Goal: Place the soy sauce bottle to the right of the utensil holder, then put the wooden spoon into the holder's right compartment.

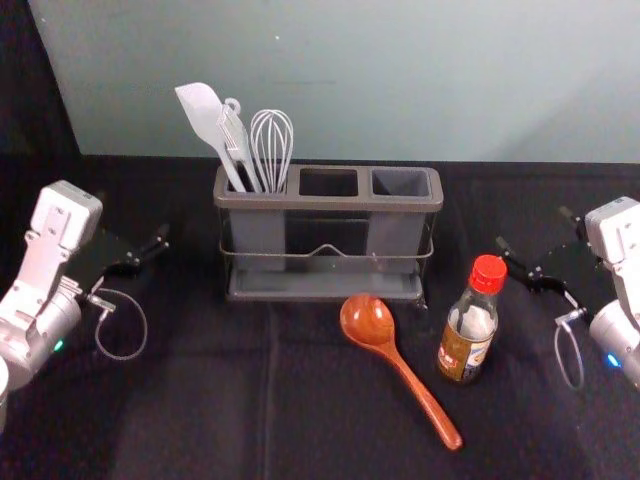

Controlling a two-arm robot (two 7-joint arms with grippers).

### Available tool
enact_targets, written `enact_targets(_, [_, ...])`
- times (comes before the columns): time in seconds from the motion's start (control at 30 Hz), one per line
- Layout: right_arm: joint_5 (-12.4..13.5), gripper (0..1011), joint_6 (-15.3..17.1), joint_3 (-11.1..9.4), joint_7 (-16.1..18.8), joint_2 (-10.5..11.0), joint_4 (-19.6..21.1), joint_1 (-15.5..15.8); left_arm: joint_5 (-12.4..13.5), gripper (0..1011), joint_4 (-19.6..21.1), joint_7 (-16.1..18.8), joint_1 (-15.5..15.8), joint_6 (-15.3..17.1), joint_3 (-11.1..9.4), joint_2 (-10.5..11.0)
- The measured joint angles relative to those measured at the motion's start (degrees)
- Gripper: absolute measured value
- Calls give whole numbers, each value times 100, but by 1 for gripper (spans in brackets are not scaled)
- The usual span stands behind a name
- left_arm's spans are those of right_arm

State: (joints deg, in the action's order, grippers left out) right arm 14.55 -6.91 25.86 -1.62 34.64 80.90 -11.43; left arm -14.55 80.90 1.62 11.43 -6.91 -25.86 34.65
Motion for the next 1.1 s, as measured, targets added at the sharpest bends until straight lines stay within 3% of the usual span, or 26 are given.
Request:
enact_targets(0.8, [-3,1004,0,-3,1,0,1,2,0,1005,0,0,0,0,0,0])
enact_targets(1.1, [-215,1004,-68,-177,-101,179,411,437,0,1005,0,0,0,0,0,0])
